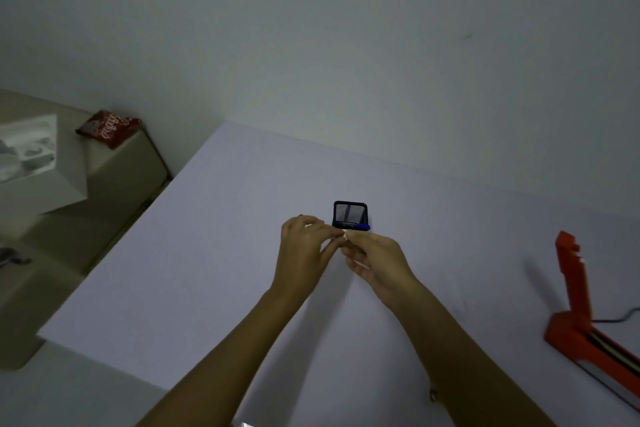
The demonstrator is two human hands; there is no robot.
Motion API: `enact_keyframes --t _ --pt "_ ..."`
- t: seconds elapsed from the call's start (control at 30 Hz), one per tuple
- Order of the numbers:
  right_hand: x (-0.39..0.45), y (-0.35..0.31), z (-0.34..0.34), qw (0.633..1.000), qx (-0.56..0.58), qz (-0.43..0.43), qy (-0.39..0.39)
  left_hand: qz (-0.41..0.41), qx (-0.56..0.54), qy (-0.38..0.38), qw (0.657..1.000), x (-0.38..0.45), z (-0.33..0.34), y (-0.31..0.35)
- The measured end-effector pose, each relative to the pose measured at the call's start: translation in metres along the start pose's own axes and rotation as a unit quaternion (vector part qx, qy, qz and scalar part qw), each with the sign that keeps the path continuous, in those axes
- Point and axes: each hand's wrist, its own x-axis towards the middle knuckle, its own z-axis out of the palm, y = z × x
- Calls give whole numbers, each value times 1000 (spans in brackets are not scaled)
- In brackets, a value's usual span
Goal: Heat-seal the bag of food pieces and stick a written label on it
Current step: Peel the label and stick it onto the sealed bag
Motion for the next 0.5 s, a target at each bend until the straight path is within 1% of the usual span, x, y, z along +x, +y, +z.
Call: enact_keyframes --t 0.2,0.5 --pt "-6 -5 2 999 -4 -8 -40 21 -12 6 1000 -2 -12 0" --pt "-10 -4 11 999 -24 -26 -23 -1 -6 9 1000 -4 -16 0"
